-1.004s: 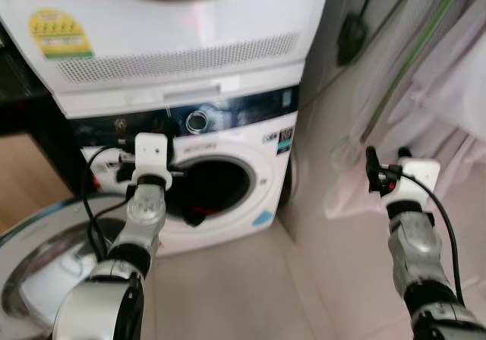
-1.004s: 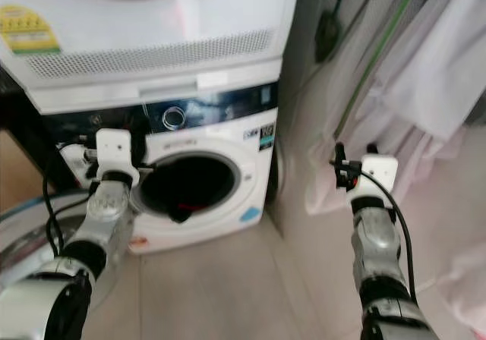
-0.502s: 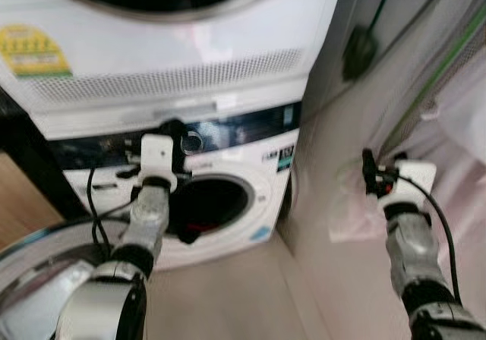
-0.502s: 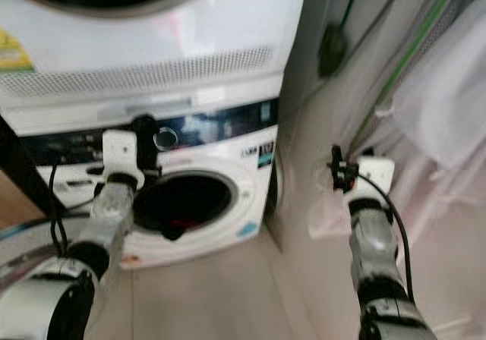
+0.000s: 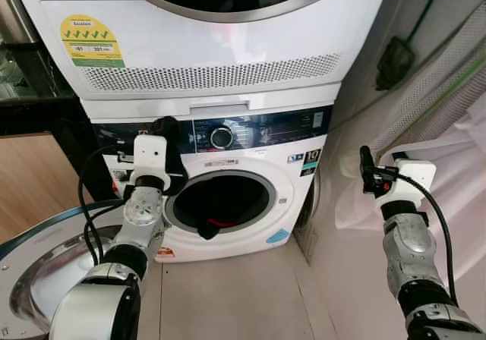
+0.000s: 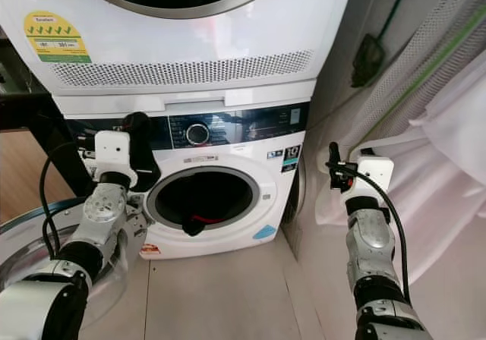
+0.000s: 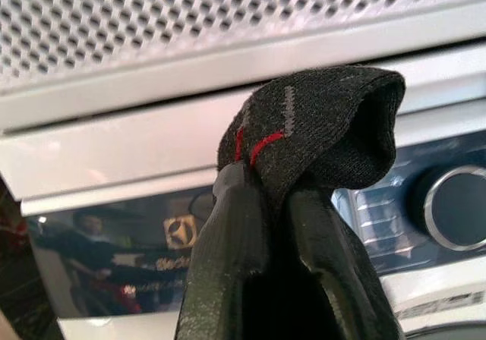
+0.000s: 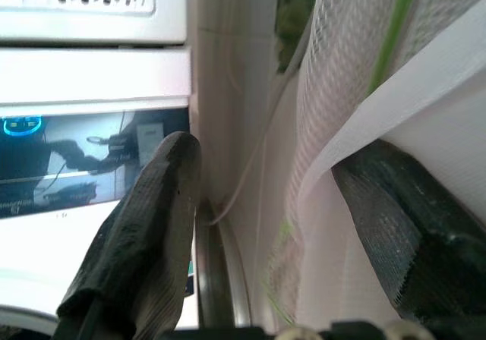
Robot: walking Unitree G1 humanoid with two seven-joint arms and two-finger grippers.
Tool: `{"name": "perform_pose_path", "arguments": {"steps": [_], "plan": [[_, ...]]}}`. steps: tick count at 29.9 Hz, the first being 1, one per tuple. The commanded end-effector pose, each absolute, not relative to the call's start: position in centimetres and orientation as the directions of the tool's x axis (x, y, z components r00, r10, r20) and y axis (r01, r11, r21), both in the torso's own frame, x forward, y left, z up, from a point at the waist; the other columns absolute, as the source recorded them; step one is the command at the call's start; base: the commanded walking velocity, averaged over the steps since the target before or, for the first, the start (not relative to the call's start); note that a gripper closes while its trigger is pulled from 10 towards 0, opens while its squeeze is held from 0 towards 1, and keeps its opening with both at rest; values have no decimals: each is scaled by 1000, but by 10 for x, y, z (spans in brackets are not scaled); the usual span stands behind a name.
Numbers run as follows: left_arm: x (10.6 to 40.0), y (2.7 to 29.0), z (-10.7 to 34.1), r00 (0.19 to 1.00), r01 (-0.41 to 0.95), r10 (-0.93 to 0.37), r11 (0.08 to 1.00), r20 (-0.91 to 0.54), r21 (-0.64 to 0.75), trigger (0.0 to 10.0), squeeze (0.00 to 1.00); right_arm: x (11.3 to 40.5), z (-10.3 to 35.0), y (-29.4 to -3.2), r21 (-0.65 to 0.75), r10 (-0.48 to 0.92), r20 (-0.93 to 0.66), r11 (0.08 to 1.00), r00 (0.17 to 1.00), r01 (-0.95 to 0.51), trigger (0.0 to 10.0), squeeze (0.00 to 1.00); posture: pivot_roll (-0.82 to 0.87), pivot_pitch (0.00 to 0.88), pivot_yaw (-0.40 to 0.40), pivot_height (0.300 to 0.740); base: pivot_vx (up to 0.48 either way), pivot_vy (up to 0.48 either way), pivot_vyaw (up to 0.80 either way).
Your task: Clothes washing
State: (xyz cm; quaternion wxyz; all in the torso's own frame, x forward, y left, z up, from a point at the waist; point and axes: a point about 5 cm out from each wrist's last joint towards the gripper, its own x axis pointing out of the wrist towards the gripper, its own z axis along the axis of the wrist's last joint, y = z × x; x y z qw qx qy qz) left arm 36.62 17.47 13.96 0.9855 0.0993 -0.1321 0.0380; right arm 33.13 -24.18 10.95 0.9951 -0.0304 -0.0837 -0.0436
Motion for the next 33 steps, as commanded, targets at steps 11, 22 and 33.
{"name": "perform_pose_path", "arguments": {"steps": [11, 22, 33], "plan": [[367, 173, 142, 960, -98, 43, 977, 277, 189, 10000, 0, 331, 112, -245, -49, -94, 181, 993, 979, 104, 10000, 0, 37, 1, -6, 732, 0, 0, 0], [337, 204, 76, 979, -200, 201, 967, 6, 158, 10000, 0, 300, 61, -270, 41, -236, -32, 971, 971, 237, 10000, 0, 40, 25, -9, 732, 0, 0, 0], [337, 203, 72, 981, -183, 190, 971, -28, 155, 10000, 0, 299, 58, -269, 52, -230, -49, 971, 972, 232, 10000, 0, 40, 24, -7, 732, 0, 0, 0]]}}
